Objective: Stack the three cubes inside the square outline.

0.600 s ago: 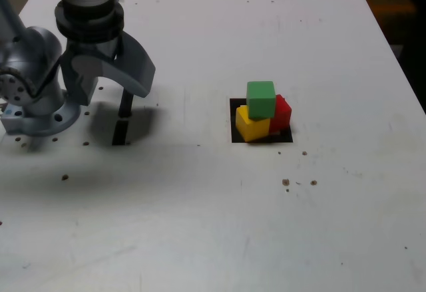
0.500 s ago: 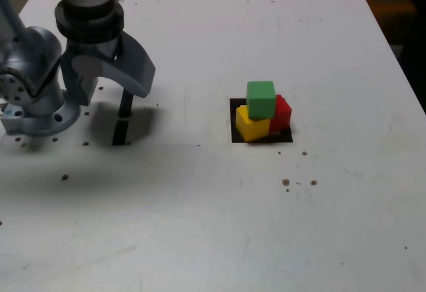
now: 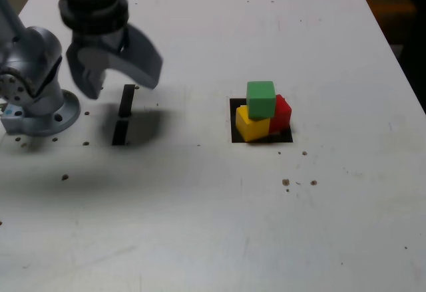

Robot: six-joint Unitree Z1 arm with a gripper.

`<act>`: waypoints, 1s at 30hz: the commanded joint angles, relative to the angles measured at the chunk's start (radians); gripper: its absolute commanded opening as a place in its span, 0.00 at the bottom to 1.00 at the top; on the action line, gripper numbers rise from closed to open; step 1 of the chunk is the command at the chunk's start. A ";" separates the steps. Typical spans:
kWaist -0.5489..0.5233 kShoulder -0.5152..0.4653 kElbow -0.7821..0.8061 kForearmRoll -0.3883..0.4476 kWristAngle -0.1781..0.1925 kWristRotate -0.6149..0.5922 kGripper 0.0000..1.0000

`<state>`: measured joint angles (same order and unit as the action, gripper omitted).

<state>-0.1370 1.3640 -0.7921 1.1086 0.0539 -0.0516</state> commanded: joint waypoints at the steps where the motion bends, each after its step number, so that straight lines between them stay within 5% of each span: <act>1: -0.009 -0.002 -0.155 0.082 0.016 0.010 0.97; 4: -0.026 0.037 -0.417 0.251 0.042 0.035 0.96; 7: -0.046 0.108 -0.604 0.335 0.049 0.047 0.96; 15: -0.105 0.357 -0.991 0.387 0.045 0.055 0.96; 21: -0.098 0.426 -1.015 0.396 0.081 0.067 0.96; 30: -0.087 0.488 -0.982 0.390 0.067 0.068 0.94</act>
<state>-0.2301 1.8367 -1.7791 1.4991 0.1235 0.0148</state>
